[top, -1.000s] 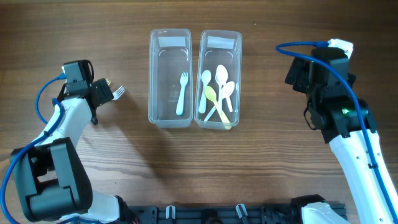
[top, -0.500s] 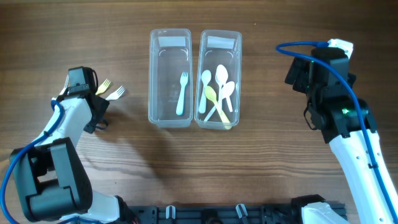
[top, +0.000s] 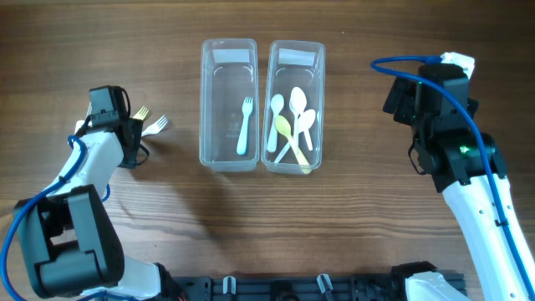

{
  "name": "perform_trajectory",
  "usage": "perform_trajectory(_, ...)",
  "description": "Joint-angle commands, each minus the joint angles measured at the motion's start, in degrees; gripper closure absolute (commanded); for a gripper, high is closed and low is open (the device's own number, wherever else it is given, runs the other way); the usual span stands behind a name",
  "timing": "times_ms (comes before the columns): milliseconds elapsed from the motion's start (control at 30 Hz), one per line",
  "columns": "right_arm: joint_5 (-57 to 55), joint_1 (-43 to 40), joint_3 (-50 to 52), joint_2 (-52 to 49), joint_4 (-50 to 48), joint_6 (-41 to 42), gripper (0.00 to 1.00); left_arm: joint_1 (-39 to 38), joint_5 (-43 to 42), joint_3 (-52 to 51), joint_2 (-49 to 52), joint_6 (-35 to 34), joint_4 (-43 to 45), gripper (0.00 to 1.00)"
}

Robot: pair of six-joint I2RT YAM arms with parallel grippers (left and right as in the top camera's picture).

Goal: Pack container
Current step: 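Return the left gripper to the forks and align over white fork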

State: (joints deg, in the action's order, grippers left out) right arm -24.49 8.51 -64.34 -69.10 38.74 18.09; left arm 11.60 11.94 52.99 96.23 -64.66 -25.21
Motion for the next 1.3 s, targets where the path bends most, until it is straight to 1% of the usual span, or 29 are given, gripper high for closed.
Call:
perform_trajectory(0, -0.96, -0.09, -0.81, -0.11, -0.13, -0.04, 0.00, 0.15, -0.57, 0.26, 1.01, -1.90, 0.33, 0.34)
perform_trajectory(100, -0.96, -0.09, -0.81, -0.11, -0.13, -0.04, 0.00, 0.20, -1.53, 0.26, 3.69, -3.80, 0.35, 0.32)
perform_trajectory(200, -0.96, -0.09, -0.81, -0.11, -0.13, -0.07, 0.00, 0.48, -2.84, 0.28, 5.99, -5.07, 1.05, 0.34)
perform_trajectory(367, -0.96, -0.09, -0.81, -0.11, -0.13, -0.04, 0.00, 0.48, -3.61, 0.28, 7.08, -5.07, 1.38, 0.34)
perform_trajectory(467, -0.96, -0.09, -0.81, -0.11, -0.13, -0.04, 0.00, 0.48, -5.33, 0.26, 7.08, -5.31, -0.59, 0.34)
perform_trajectory(533, -0.96, -0.09, -0.81, -0.11, -0.13, -0.04, 0.00, 0.52, -5.55, 0.26, 7.08, -9.38, -2.82, 0.33)
perform_trajectory(600, -0.96, -0.09, -0.81, -0.11, -0.13, -0.04, 0.00, 1.01, -8.63, 0.26, 7.08, -12.46, -3.10, 0.28)
perform_trajectory(700, -0.96, -0.09, -0.81, -0.11, -0.13, -0.07, 0.00, 1.99, -13.46, 0.28, 7.08, -15.78, -2.62, 0.27)
perform_trajectory(800, -0.96, -0.09, -0.81, -0.11, -0.13, -0.04, 0.00, 2.29, -13.44, 0.28, 7.08, -15.32, -2.49, 0.24)
perform_trajectory(833, -0.96, -0.09, -0.81, -0.11, -0.13, -0.04, 0.00, 2.29, -13.40, 0.28, 7.08, -14.73, -2.23, 0.20)
perform_trajectory(933, -0.96, -0.09, -0.81, -0.11, -0.13, -0.07, 0.00, 2.32, -13.14, 0.28, 7.06, -9.11, -0.46, 0.05)
perform_trajectory(967, -0.96, -0.09, -0.81, -0.11, -0.13, -0.07, 0.00, 2.43, -12.92, 0.28, 7.06, -8.46, 0.20, 0.01)
perform_trajectory(1100, -0.96, -0.09, -0.81, -0.11, -0.13, -0.07, 0.00, 3.91, -13.46, 0.28, 5.20, -7.52, 0.70, 0.03)
perform_trajectory(1267, -0.94, -0.09, -0.81, -0.11, -0.13, -0.04, 0.00, 4.07, -13.44, 0.28, -1.40, -7.56, 1.95, 0.07)
